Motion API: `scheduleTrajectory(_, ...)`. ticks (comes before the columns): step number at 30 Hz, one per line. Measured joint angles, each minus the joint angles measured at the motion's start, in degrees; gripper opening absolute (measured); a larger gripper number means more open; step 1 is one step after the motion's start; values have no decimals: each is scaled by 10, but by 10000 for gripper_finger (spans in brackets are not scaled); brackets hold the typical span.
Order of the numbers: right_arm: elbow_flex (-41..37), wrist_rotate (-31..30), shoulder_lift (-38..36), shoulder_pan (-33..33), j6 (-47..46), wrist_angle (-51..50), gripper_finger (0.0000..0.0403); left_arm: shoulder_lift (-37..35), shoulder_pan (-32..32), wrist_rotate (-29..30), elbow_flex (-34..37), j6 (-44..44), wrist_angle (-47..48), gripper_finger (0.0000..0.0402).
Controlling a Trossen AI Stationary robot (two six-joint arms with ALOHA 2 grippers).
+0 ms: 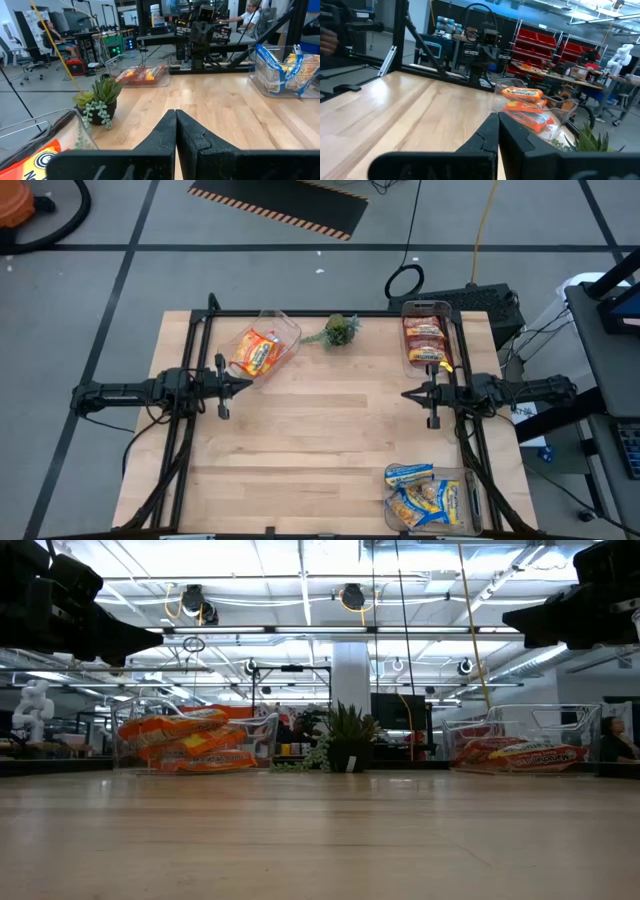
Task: Sort Maruchan noodles
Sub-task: Return to Home Position
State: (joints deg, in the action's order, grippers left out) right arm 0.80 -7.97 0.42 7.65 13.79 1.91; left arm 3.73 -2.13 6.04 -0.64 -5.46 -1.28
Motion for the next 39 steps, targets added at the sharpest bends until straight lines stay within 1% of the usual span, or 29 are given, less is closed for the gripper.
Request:
scheduleTrajectory(7,0,7,0,-27,-11,0,0,0,0,0,0,4,0,4)
scheduleTrajectory(16,0,9,17,-29,-30,1,0,0,0,0,0,4,0,4)
scheduleTrajectory(19,0,53,23,-29,-10,-6,0,0,0,0,0,12,0,4)
scheduleTrajectory(20,0,54,24,-29,-9,-6,0,0,0,0,0,16,0,4)
scheduleTrajectory(23,0,37,24,-34,-17,-3,0,0,0,0,0,26,0,4)
scheduleTrajectory(29,0,37,19,-45,-20,-3,0,0,0,0,0,45,0,4)
scheduleTrajectory(35,0,36,13,-58,7,-2,0,0,0,-14,0,75,3,4)
scheduleTrajectory(39,0,36,7,-62,1,-2,0,0,0,-16,0,72,3,4)
